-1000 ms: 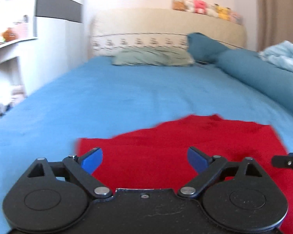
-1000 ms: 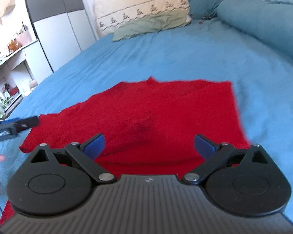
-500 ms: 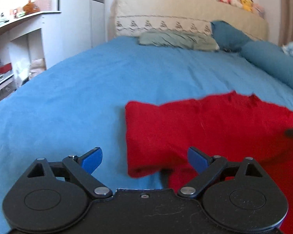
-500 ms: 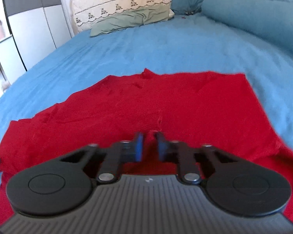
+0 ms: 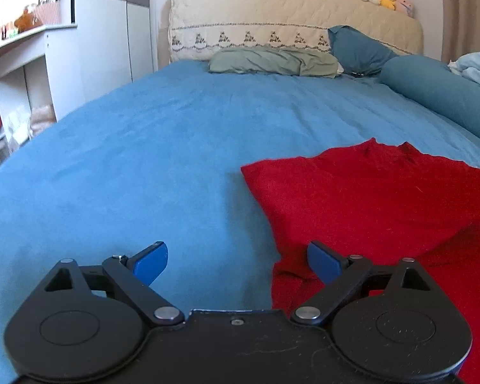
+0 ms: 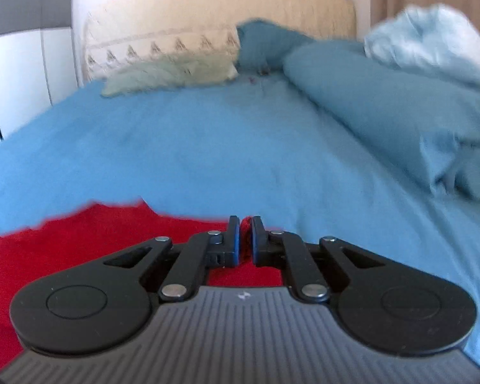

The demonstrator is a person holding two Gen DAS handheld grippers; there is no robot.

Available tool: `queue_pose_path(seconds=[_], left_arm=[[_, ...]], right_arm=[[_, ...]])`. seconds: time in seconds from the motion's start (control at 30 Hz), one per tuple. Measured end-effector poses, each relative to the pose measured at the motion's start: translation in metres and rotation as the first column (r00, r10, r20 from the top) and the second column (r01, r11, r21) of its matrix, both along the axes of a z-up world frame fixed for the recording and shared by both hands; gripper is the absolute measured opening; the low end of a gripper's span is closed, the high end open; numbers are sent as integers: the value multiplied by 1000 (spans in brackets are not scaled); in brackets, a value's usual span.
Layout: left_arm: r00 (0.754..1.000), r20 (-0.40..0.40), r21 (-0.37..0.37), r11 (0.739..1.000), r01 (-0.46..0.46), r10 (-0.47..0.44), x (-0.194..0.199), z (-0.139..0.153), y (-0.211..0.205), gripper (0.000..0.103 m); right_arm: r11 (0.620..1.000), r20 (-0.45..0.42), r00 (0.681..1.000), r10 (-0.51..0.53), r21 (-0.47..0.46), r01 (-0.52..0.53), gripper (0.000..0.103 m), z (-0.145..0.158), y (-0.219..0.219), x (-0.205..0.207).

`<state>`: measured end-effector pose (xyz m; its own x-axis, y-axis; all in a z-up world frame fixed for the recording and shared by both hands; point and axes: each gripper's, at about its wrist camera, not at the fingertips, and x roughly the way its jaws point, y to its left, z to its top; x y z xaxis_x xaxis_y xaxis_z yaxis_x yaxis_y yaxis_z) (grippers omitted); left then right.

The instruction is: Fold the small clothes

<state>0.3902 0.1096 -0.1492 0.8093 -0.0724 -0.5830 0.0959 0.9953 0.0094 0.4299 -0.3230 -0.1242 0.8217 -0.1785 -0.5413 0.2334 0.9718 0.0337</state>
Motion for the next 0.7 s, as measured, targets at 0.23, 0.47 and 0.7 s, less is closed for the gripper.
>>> queue_pose_path(seconds=[0.23,0.47,0.7], left_arm=[[997,-76,-12,1000,4,-5,2,-7,5,98],[998,-63,38,999,-11,13,-6,7,-7,98],[981,24,-29,980,195,-194,-4,22,-62,103]], right_arm=[[999,-51,999,-12,-30,10,22,-46,-10,-2],[992,-56,997,53,-112,-59,61,-49,4,-26],[972,23,974,225,-77,-223,102,-54,30,-40]])
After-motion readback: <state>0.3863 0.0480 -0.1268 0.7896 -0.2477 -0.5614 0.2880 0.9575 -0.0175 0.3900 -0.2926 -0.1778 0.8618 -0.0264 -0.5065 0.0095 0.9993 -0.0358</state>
